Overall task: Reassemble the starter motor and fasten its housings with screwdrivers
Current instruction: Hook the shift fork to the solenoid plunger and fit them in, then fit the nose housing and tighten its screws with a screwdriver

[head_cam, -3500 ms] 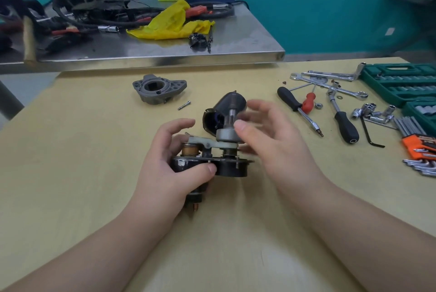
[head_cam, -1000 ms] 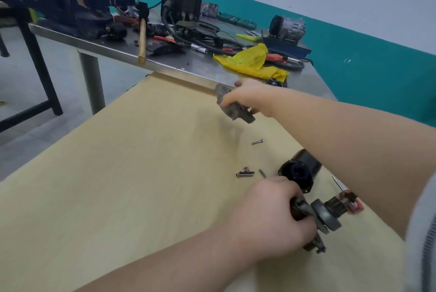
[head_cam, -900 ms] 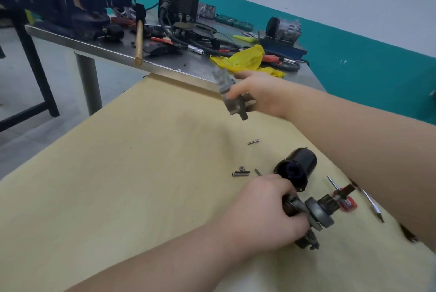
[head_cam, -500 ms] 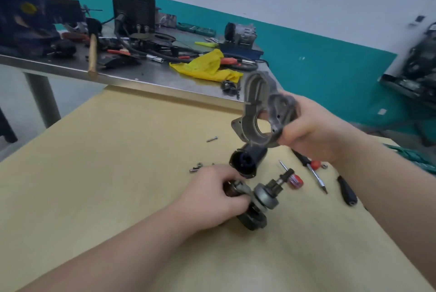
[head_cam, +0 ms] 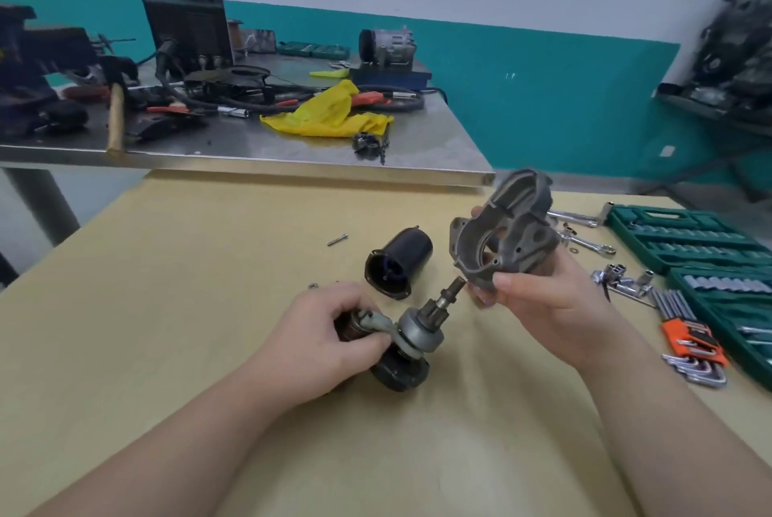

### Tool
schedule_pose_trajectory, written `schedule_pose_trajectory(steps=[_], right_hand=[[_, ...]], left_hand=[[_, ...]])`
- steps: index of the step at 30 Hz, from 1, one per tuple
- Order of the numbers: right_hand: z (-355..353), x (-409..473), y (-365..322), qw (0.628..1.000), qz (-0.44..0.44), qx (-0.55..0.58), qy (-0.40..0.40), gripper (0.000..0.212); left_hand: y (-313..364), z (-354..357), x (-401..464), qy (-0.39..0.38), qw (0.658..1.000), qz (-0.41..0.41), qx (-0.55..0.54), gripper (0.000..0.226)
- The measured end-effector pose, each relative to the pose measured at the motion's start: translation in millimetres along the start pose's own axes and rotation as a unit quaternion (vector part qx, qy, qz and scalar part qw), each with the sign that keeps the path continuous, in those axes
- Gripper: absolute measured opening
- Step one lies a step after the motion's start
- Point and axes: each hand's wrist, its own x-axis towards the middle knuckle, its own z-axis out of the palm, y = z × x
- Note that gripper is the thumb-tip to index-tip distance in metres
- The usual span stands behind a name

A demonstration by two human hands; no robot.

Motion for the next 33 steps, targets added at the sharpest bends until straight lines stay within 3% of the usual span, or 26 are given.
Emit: schedule_pose_trajectory(steps=[3, 6, 9, 15, 21, 28, 33], right_hand=[[-3.9, -5.1, -4.2, 0.997, 0.001, -0.076, -0.025, 0.084], [6.1, -11.6, -4.2, 0.979, 0.004, -0.193, -0.062, 0.098], [22.8, -14.6, -3.7, 0.948, -0.023, -0.308, -0.074, 0.103], [38.4, -19.8, 0.2, 0.917, -0.065, -0.381, -0.097, 0.102], [50.8, -24.1, 14.0, 0.928, -0.037, -0.356, -0.107, 0.123], [55.7, -23.4, 32.6, 0.927, -0.084, -0.331, -0.152, 0.085], [52.7, -24.0, 33.3, 0.925, -0.087, -0.330, -0.167, 0.078]], left_hand=[[-0.7, -0.5, -0.3, -0.013, 0.999, -0.021, -0.026, 0.006], [-1.5, 0.0, 1.1, -0.012, 0.998, -0.039, -0.039, 0.012], [-4.3, -1.5, 2.0, -0.002, 1.000, -0.017, -0.011, 0.028], [-9.3, -5.2, -3.3, -0.006, 0.998, 0.019, -0.063, 0.080], [-7.3, -6.1, -5.6, -0.011, 0.997, 0.042, -0.071, 0.090], [-9.0, -7.9, -6.5, -0.018, 0.994, 0.073, -0.082, 0.093], [-12.6, -11.5, -7.4, -0.050, 0.994, 0.093, -0.038, 0.104]])
